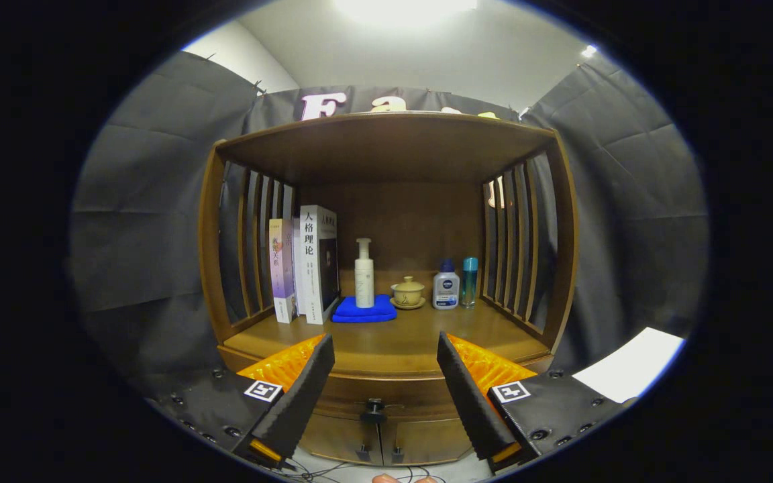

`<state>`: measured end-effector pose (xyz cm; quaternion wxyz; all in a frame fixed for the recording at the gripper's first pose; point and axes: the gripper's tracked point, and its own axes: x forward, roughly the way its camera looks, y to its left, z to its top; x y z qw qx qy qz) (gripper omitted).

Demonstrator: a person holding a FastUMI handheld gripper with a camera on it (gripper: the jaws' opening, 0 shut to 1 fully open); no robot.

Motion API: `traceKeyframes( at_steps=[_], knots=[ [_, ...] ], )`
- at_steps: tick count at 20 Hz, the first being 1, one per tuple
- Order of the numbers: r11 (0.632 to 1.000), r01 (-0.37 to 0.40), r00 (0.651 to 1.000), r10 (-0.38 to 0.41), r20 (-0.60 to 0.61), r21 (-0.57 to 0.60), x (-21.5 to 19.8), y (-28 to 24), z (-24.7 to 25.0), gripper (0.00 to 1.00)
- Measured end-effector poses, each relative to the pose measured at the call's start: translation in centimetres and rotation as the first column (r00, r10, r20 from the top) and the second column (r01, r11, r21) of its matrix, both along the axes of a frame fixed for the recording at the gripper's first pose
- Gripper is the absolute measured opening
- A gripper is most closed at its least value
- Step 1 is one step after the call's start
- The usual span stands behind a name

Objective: Pull open the drawer, take out the items inside it, and place them on the countertop above the cabinet.

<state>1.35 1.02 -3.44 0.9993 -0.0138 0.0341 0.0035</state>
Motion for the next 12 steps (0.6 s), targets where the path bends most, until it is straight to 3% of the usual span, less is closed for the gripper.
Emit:
traceKeyframes(
  at_steps=[7,12],
  knots=[
    [0.999,0.028,1.0,-0.028,-0.003,0.044,1.7,-0.7,-2.8,0.98],
    [0.999,0.035,0.997,-0.034,-0.067,0.004,4.9,0.3,-5.7,0.97]
  ],
)
